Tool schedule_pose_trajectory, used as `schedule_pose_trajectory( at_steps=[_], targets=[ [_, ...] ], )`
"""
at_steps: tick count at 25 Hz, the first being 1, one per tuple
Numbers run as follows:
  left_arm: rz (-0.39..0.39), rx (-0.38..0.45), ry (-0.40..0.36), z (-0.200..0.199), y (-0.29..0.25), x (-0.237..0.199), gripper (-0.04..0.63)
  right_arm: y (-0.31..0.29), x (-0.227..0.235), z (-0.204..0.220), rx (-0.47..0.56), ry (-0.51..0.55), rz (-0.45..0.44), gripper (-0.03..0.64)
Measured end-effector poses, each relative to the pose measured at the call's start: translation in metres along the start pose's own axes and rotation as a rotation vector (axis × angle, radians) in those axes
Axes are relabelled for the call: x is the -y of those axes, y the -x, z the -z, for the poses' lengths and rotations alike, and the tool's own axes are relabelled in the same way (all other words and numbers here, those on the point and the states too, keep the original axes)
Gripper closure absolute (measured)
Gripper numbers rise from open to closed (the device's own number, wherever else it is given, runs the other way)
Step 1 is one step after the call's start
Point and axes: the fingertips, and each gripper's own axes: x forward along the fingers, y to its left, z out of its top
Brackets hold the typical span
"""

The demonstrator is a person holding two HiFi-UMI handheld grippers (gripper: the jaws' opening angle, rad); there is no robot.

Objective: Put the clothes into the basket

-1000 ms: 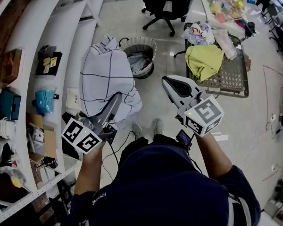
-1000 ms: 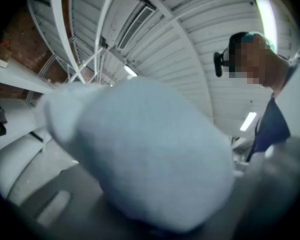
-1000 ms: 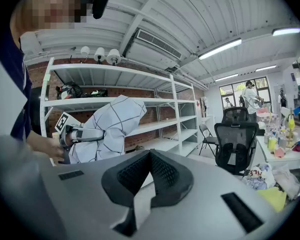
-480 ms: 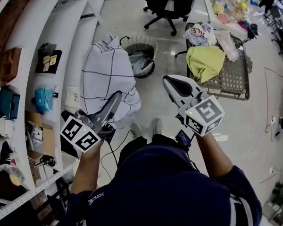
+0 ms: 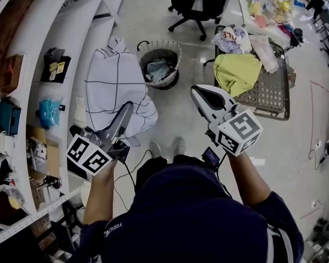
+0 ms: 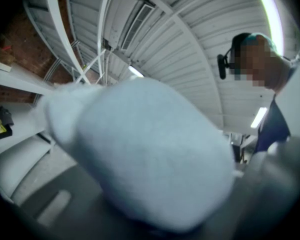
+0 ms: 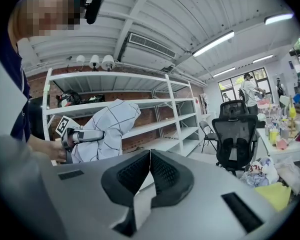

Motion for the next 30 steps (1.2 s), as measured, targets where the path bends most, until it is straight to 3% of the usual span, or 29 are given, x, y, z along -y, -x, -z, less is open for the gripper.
schedule_pose_trajectory(
  at_steps=[6,16,22,30],
  targets=[
    [-0.033,0.028,-0.002,0.000,-0.014,0.007,0.477,0.014,0.026,0.000,0.001,-0.002,-0.011,0.609],
    [-0.021,0.044,0.007,-0.003,-0.039,-0.008,0.479,0.010,0.054,-0.001,-0.003,-0.013,0.018,0.609],
    [-0.010,0.058,0.029,-0.008,-0.055,-0.039,0.479,-0.012,0.074,-0.001,-0.014,-0.014,0.043,0.609],
    [-0.001,0.040,0.045,-0.026,-0.086,-0.113,0.479,-0.085,0.102,-0.005,-0.023,-0.044,0.052,0.609]
  ],
)
